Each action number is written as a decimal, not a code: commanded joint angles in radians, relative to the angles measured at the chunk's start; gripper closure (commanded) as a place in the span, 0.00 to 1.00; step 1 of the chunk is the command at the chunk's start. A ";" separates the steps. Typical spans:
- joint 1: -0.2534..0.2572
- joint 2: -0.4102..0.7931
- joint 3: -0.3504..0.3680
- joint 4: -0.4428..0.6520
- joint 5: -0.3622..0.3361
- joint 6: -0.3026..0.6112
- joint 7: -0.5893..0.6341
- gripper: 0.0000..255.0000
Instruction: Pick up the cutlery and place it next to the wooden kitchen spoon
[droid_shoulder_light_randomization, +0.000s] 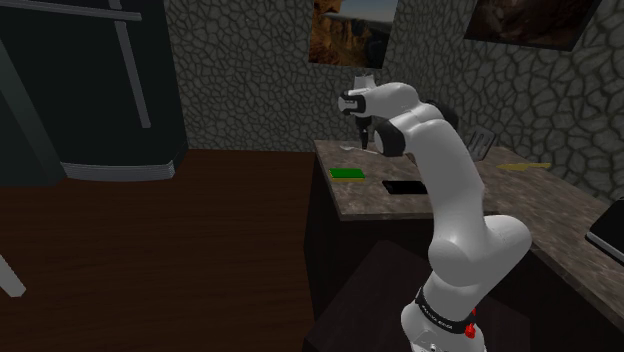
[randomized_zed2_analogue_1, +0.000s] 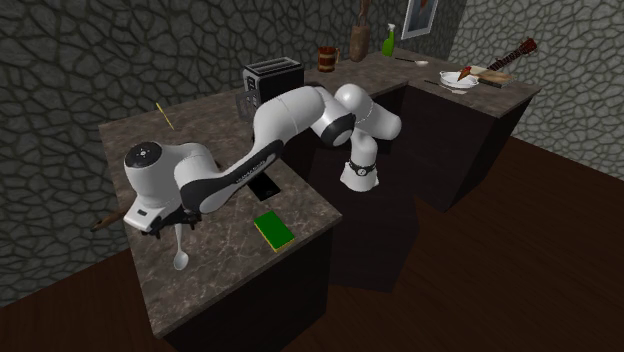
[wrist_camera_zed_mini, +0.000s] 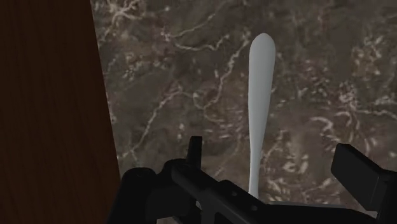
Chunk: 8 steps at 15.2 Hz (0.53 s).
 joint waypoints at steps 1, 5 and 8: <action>-0.002 -0.004 -0.001 0.057 -0.003 -0.059 0.006 0.00; -0.001 -0.009 -0.002 0.076 -0.005 -0.082 0.008 0.00; -0.001 -0.009 -0.002 0.076 -0.005 -0.082 0.008 0.00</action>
